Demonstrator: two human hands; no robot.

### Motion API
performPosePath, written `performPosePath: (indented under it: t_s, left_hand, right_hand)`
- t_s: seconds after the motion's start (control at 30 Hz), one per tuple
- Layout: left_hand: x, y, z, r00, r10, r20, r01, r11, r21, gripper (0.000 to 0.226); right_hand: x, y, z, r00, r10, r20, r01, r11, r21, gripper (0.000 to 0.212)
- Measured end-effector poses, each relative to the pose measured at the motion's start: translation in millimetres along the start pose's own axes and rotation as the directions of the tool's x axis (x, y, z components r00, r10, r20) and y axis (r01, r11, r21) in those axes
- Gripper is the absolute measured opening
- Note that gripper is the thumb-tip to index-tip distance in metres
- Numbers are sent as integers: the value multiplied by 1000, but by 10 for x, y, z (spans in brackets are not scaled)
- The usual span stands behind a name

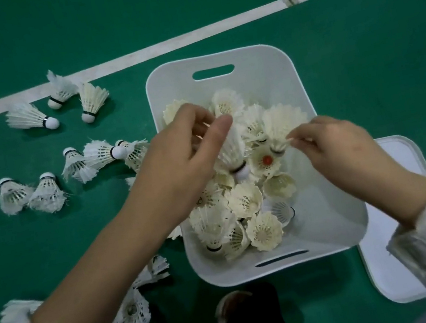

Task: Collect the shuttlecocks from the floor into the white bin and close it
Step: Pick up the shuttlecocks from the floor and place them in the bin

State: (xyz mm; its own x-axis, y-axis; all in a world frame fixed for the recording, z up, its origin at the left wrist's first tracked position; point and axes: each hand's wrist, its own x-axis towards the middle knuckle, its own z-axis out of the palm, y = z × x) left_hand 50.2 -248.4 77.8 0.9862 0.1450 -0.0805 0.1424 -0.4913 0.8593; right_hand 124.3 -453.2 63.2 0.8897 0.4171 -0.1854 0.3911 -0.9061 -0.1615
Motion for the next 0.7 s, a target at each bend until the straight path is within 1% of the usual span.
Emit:
performPosePath:
  t_s: [0.07,0.17,0.23,0.3,0.57,0.7]
  left_hand:
    - [-12,-55,-1,999,25,36,-27,998,64,21]
    - [-15,-126,34,984,132,122,-152,972,181,6]
    - [-14,-163,55,967,213,141,-240,947,215,4]
    - [-15,-176,77,952,272,138,-299,921,249,5]
    - [2,-254,186,922,340,182,-383,866,321,11]
    - [-4,-295,214,917,337,213,-393,851,349,8]
  right_hand:
    - [-28,-26,112,996,-10,88,12,1000,-25,25]
    - [44,-18,295,985,-46,166,56,997,-56,25]
    - [125,6,418,980,-57,193,77,992,-99,22]
    - [184,33,537,977,-46,207,78,986,-148,19]
    - [309,-59,822,963,-19,267,59,988,-140,24]
    - [254,-73,714,952,14,304,32,989,-145,29]
